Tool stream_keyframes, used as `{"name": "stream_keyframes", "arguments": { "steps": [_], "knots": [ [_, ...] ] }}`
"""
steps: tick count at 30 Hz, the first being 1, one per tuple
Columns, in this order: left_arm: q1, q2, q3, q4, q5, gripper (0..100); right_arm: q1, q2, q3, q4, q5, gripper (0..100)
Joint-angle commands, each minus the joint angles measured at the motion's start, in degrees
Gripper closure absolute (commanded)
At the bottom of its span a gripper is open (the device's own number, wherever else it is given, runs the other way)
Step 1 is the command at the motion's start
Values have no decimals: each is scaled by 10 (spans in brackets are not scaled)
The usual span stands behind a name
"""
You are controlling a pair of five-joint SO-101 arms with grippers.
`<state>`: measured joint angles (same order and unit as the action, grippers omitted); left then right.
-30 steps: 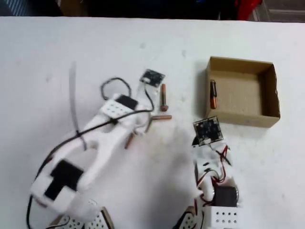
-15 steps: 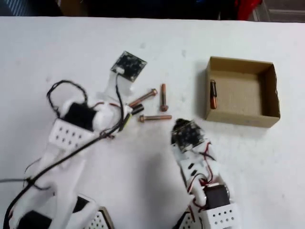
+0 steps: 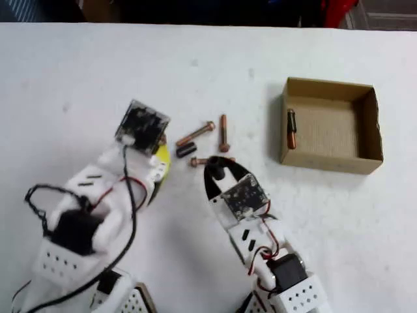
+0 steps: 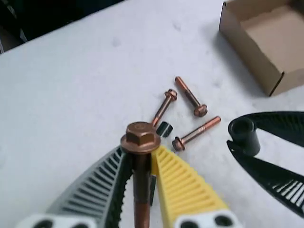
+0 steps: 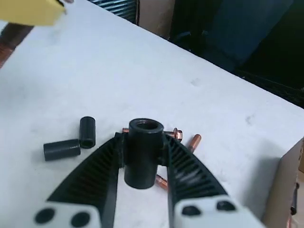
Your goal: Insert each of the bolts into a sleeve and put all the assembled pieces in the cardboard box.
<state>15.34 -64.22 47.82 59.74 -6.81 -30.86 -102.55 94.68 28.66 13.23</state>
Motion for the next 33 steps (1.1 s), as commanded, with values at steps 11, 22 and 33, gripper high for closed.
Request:
{"name": "stream_keyframes", "arguments": {
  "steps": [11, 22, 33],
  "knots": [
    [0, -85, 74, -221, -6, 978, -50, -7, 18, -32, -52, 981],
    [65, -173, 169, -338, 47, 977, -49, -7, 19, -50, -54, 981],
    [80, -251, 256, -430, 110, 977, -58, -6, 22, -96, -52, 981]
  ]
}}
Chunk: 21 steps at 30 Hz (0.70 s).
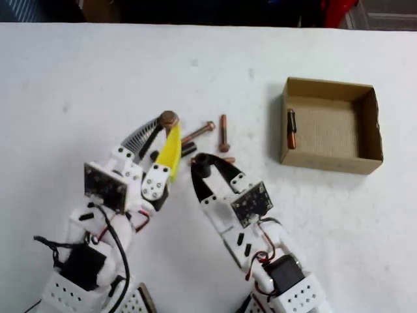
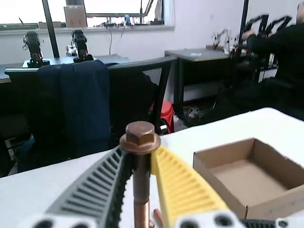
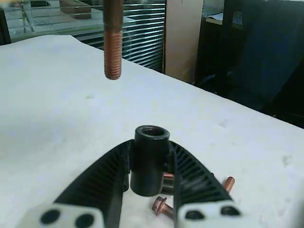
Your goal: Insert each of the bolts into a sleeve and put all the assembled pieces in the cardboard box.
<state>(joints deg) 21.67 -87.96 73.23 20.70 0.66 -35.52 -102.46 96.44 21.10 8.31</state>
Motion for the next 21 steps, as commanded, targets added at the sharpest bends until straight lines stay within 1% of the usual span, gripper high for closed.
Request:
{"name": "stream_keyframes", "arguments": {
  "steps": [1, 7, 10, 12, 17, 21],
  "knots": [
    [22, -14, 8, -45, 47, 977, -11, -7, 4, -21, -3, 981],
    [36, -14, 43, -99, 56, 977, -14, -7, 4, -17, -1, 981],
    [36, -14, 56, -113, 58, 977, -14, -6, 4, -16, 40, 981],
    [36, -14, 56, -116, 60, 977, -12, -5, 4, -16, 45, 981],
    [32, -15, 55, -116, 146, 977, -10, -5, 4, -16, 46, 981],
    [34, -15, 55, -115, 156, 977, -10, -5, 4, -15, 46, 981]
  ]
}}
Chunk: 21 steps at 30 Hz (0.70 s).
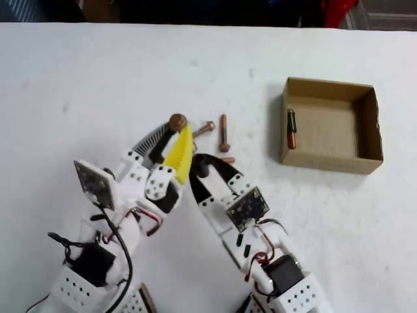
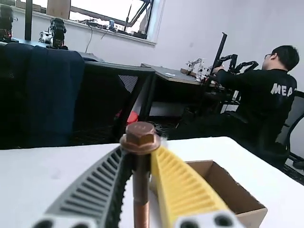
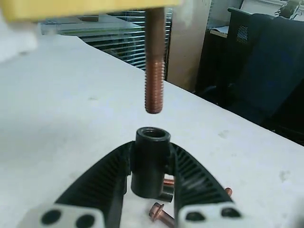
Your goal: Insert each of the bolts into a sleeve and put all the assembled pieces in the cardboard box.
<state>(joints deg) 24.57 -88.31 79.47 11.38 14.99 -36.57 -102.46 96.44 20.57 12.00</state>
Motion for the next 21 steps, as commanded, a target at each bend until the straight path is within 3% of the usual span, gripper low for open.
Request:
{"name": "stream_keyframes", "arguments": {
  "steps": [1, 8, 21],
  "knots": [
    [6, -11, -7, -22, 12, 977, 0, -5, 4, -10, 10, 981],
    [3, -11, -4, -18, 63, 977, 1, -5, 4, -10, 13, 981],
    [7, -11, -3, 35, 65, 977, 1, -4, 4, -10, 13, 981]
  ]
}}
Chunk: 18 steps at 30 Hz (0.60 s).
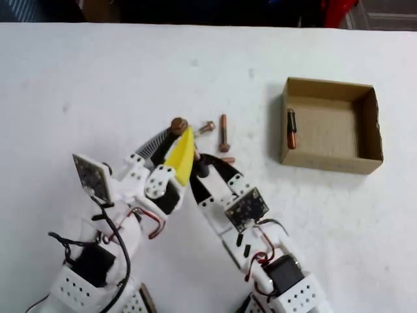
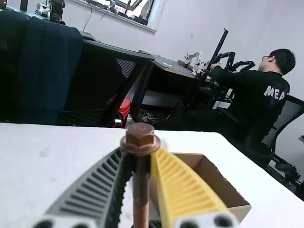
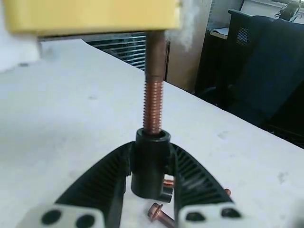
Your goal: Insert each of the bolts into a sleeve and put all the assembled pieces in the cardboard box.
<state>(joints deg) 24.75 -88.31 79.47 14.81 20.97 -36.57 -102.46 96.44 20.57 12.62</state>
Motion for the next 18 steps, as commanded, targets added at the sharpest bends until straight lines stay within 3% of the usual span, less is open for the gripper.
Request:
{"name": "stream_keyframes", "arguments": {
  "steps": [1, 10, 18],
  "knots": [
    [5, -11, -3, 1, 5, 977, 1, -4, 4, -10, 7, 981],
    [7, -11, 36, 1, 6, 977, 1, -4, 4, -10, 8, 981],
    [49, -11, 69, 2, 4, 977, 23, -4, 4, -10, 8, 981]
  ]
}}
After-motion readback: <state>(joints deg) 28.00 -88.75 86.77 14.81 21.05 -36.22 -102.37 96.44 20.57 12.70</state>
